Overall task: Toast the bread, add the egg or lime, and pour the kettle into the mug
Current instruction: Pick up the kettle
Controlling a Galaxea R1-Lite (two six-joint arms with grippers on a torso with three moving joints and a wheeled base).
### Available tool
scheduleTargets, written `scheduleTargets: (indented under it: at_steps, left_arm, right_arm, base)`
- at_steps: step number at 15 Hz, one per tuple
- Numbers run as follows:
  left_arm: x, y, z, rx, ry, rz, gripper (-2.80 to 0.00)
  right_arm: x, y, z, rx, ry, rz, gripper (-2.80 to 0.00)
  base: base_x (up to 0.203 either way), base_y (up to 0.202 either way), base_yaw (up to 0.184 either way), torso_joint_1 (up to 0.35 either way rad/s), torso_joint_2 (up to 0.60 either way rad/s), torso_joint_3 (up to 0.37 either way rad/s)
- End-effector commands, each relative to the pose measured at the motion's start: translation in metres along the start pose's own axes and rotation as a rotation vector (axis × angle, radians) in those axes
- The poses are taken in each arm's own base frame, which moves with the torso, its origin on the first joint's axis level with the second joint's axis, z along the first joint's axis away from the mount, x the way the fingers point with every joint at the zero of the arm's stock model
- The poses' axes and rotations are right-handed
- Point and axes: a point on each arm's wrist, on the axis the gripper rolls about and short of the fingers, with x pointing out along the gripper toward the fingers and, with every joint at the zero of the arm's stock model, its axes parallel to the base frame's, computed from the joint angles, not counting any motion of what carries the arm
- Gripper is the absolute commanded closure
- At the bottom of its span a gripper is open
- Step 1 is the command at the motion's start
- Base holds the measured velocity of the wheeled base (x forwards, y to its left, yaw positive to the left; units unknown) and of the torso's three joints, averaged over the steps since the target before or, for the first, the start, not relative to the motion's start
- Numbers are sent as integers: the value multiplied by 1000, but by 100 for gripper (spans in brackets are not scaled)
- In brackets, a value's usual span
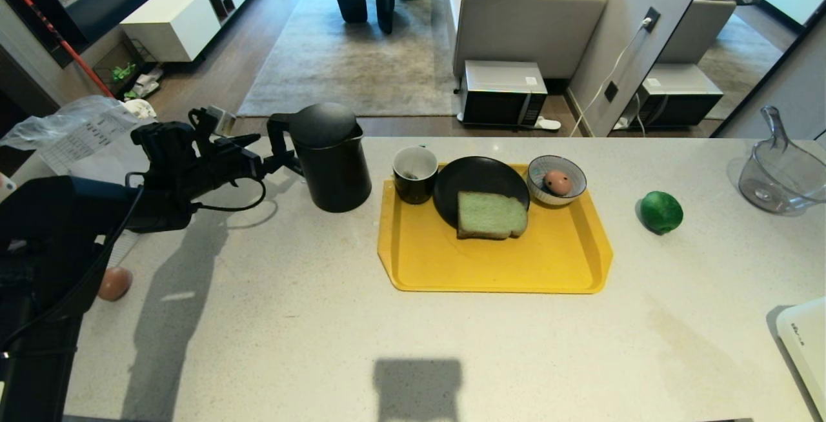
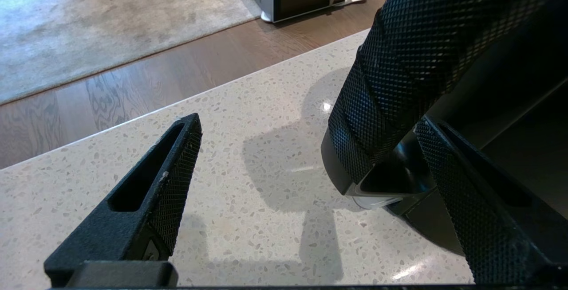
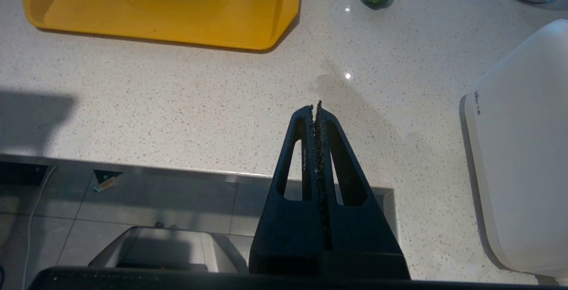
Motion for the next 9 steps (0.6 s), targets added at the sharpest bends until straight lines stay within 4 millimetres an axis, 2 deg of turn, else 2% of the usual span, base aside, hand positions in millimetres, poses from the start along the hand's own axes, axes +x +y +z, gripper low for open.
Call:
scheduleTargets:
  at_steps: [1,9]
  left_arm:
    - [1,-1,-3,5,1,-5,-280]
    - [2,-2,-1,10,-3,-6,-280]
  right_arm:
    - [0,0,0,-1,0,1,0]
    - [0,0,0,-1,0,1,0]
  base:
    - [0,0,0,0,0,0]
    - [0,0,0,0,0,0]
